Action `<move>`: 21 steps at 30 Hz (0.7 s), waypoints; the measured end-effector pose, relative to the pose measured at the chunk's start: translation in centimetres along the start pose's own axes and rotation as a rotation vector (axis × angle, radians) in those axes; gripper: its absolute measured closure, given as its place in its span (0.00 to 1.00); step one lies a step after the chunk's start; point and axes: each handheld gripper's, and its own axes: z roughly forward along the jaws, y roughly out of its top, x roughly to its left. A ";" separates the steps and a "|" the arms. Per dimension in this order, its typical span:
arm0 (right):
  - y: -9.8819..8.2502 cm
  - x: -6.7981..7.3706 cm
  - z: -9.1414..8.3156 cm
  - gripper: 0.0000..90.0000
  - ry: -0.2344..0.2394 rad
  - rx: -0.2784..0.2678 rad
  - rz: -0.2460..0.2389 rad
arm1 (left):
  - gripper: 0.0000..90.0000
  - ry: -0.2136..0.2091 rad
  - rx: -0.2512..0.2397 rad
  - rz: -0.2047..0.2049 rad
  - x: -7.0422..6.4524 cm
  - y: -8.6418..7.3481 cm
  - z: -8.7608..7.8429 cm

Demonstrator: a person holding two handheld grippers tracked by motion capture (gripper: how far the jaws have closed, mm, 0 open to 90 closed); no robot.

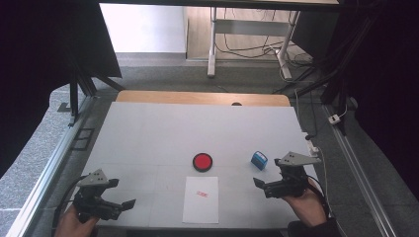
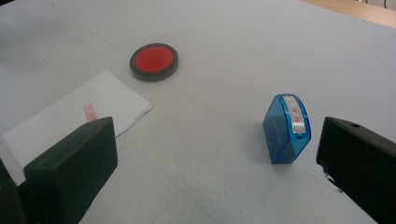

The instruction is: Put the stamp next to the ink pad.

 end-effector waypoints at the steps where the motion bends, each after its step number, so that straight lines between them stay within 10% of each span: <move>1: -0.1 0.1 -0.1 0.00 -0.002 -0.002 0.003 | 0.02 0.001 0.000 0.000 0.0 0.0 0.0; 21: -3.5 0.7 -2.5 0.00 -0.064 0.007 0.053 | 0.01 0.004 -0.006 -0.008 0.0 0.0 -0.1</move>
